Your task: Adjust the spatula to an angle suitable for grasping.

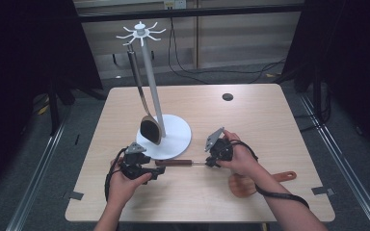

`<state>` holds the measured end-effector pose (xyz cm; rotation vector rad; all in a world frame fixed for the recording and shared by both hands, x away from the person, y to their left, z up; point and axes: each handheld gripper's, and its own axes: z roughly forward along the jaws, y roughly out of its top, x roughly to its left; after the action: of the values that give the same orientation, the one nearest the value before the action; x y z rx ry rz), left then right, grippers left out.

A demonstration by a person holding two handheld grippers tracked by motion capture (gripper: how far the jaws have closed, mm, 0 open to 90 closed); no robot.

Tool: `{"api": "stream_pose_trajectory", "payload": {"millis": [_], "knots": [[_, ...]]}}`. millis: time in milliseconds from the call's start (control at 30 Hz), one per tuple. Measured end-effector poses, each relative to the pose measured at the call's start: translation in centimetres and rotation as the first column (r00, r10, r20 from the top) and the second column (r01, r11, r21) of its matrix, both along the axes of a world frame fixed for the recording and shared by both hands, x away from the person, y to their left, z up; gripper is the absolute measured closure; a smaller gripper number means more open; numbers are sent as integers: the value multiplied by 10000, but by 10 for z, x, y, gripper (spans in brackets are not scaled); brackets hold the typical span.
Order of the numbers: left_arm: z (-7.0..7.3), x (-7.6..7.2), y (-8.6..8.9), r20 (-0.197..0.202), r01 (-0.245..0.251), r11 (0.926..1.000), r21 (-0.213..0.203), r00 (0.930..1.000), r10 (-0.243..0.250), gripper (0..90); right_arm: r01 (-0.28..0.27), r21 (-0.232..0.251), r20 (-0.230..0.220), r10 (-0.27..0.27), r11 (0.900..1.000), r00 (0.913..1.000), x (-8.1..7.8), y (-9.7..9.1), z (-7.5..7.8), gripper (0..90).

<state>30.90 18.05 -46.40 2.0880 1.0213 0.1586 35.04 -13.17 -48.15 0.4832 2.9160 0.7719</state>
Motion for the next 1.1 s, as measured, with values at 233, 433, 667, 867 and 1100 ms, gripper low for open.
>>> {"api": "stream_pose_trajectory", "payload": {"millis": [233,433,667,867,1100], "knots": [[0,2,-5,46,136,9999,25,9999,-136,241,141,0,50,-141,9999,9999,-2,-9,0,811],[-2,5,-13,-30,397,9992,16,9992,-397,238,469,26,-70,-469,9989,9989,-4,-23,0,803],[-3,9,-20,-43,598,9982,99,9982,-598,233,781,155,-259,-777,9968,9966,-5,-44,-1,797],[-5,12,-26,-23,666,9977,87,9978,-666,219,1311,235,-335,-1303,9911,9909,-6,-62,-1,788],[-3,15,-33,12,812,9967,46,9967,-812,205,1853,229,-205,-1849,9824,9825,-9,-77,-2,779]]}}
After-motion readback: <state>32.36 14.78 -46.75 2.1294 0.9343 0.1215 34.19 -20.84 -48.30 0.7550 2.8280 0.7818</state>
